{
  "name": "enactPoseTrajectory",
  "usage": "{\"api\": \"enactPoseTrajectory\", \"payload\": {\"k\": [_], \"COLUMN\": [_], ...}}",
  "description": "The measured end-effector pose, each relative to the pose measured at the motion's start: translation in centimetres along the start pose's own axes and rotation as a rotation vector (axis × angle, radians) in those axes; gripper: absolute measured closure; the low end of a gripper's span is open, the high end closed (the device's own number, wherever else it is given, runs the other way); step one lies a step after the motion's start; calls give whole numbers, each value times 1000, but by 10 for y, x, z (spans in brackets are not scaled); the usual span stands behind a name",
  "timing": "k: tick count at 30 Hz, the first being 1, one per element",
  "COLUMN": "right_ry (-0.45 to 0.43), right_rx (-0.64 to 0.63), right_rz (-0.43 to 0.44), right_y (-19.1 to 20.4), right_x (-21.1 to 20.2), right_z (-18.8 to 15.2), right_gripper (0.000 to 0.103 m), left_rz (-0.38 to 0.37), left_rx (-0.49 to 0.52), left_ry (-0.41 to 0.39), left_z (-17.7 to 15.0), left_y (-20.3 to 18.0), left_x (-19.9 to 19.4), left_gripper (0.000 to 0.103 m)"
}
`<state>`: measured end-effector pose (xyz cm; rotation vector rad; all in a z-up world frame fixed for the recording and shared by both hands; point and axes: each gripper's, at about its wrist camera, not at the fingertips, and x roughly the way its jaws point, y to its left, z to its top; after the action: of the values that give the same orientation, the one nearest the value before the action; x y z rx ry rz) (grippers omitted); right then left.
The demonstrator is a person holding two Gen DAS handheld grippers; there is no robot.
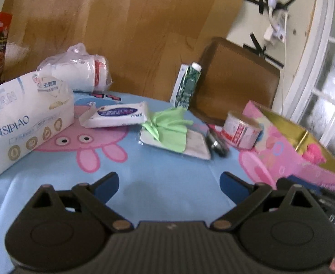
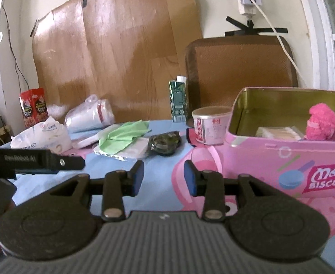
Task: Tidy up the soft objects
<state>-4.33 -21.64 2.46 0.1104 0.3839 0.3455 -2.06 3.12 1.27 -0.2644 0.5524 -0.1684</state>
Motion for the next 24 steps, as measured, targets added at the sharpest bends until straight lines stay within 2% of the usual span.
{"api": "enactPoseTrajectory", "payload": {"k": [9, 24], "right_ry": [70, 77], "right_rx": [127, 154], "right_rz": [22, 48], "right_y": [-19, -23], "right_x": [11, 10], "right_z": [-3, -3], "right_gripper": [61, 57], "left_rz": [-9, -9], "left_rx": [22, 20], "left_ry": [-38, -49], "left_z": [-3, -3], "left_y": [-5, -5], "left_x": [-5, -5], "left_gripper": [1, 1]}}
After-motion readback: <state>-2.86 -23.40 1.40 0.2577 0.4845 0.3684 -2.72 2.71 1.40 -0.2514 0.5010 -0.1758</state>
